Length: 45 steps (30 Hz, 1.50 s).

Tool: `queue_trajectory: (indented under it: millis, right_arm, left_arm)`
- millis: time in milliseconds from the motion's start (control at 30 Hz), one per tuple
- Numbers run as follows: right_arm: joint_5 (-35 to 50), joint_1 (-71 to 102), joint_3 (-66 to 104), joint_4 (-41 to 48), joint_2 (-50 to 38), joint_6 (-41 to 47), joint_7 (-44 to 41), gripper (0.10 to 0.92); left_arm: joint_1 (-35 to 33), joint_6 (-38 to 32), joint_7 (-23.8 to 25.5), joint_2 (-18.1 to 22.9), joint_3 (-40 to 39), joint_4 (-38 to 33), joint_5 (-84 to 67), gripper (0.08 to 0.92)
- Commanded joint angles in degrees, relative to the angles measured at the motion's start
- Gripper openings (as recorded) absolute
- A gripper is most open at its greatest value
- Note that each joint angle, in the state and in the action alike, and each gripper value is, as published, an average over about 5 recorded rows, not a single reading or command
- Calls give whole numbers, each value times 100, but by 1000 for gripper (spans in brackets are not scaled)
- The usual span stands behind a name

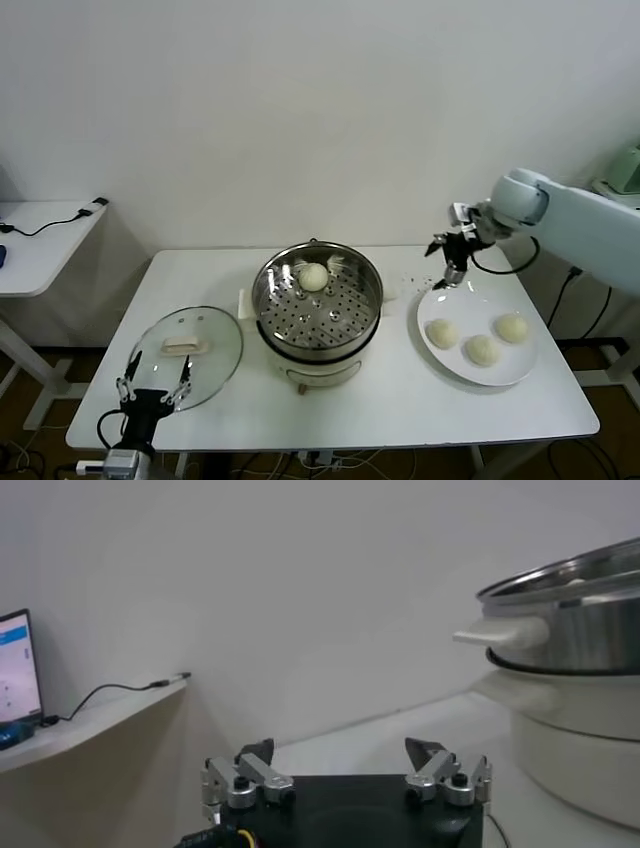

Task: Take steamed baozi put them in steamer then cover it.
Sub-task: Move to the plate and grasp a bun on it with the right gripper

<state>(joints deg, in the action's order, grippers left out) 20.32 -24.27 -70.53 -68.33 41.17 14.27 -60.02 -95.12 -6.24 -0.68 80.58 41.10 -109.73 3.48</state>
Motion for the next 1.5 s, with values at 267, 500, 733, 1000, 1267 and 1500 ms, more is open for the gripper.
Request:
queue_trajectory:
  millis: [267,500,733,1000,1267,1500]
  right_arm:
    - [-1449,1656,886,978,430,-357,-317,823]
    - [-1669,1911,1096,1295,700,-524,-337,823]
    - [-1837,2034,1327,1641,907,-678,-331,823]
    - [-1876,2070,1453,1782,985,-777,-352,818]
    - [-1745,2022,1495,1733,925,-867,-426,710]
    - [-1318,1499,1208,1440,630,-818,-432,678]
  left_arm:
    - [-47,-10,-6,51,27,36,63,823]
    - [-55,-10,-9,78,42,64,90,823]
    - [-51,-12,-10,93,42,93,106,823]
    - [-37,-10,-10,99,36,102,129,823]
    - [-47,-18,-15,98,39,103,135,823]
    - [-54,-25,-17,92,41,89,119,823]
